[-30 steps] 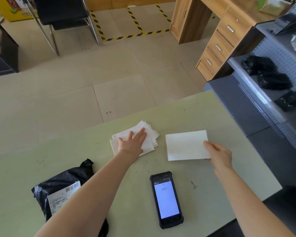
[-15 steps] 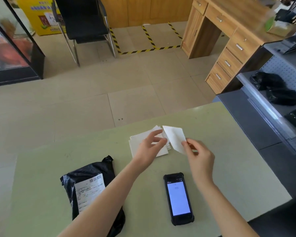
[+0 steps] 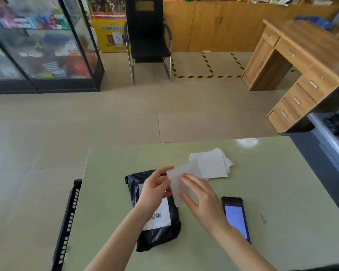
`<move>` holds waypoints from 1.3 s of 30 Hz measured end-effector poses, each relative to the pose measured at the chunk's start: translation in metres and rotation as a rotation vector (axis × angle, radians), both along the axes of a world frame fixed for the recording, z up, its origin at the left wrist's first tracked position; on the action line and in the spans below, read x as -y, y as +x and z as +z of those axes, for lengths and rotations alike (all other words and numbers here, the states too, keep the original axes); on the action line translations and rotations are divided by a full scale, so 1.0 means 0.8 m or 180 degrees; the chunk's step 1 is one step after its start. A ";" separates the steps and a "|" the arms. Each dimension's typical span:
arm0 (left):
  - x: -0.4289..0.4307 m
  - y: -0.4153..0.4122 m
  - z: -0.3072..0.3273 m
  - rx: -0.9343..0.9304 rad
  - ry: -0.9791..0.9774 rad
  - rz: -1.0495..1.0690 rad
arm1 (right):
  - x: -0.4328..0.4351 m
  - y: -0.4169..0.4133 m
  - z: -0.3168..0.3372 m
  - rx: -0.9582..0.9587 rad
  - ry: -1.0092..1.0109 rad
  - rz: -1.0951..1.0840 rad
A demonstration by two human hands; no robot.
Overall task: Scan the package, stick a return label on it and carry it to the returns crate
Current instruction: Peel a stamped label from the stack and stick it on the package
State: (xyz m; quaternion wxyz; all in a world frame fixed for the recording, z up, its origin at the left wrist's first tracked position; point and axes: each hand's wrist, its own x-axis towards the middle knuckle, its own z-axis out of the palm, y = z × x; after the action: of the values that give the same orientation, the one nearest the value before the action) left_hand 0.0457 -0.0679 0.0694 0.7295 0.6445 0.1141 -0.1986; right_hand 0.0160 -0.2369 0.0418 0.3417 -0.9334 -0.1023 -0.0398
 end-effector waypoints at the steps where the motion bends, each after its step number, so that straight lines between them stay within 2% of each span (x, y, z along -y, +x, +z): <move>1: -0.013 -0.008 0.001 -0.0007 0.0043 0.0055 | -0.009 -0.004 0.002 -0.0081 0.0057 0.0006; 5: -0.060 -0.038 0.004 -0.0091 0.0145 0.0142 | -0.032 0.000 0.003 -0.0492 0.0547 -0.0516; 9: -0.102 -0.060 0.005 -0.0127 0.0213 0.0323 | -0.049 0.007 0.023 -0.1628 0.1774 -0.0780; 11: -0.117 -0.068 0.002 -0.0136 0.0279 0.0549 | -0.055 0.005 0.027 -0.1829 0.2115 -0.0751; 15: -0.134 -0.080 -0.007 -0.0083 0.0505 0.1020 | -0.071 -0.007 0.030 -0.1730 0.2146 -0.0859; 18: -0.131 -0.091 -0.004 0.0474 0.1346 0.1257 | -0.083 -0.016 0.034 -0.1548 0.2107 -0.0929; 20: -0.116 -0.099 0.004 0.0944 0.1595 0.1102 | -0.090 -0.023 0.038 -0.1516 0.2130 -0.0946; 24: -0.081 -0.107 0.021 0.1079 0.1163 0.0456 | -0.101 -0.033 0.048 -0.1721 0.2581 -0.0886; 32: -0.071 -0.098 0.020 0.1044 0.0998 0.0508 | -0.110 -0.033 0.062 -0.2104 0.3109 -0.0887; 39: -0.071 -0.089 0.018 0.0828 0.0872 0.0554 | -0.112 -0.031 0.061 -0.2075 0.3072 -0.0804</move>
State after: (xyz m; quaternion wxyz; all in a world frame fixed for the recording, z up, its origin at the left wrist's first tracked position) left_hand -0.0254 -0.0115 0.0838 0.6581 0.7455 0.1002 -0.0326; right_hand -0.0089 -0.1475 0.0910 0.7336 -0.6417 0.1493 0.1665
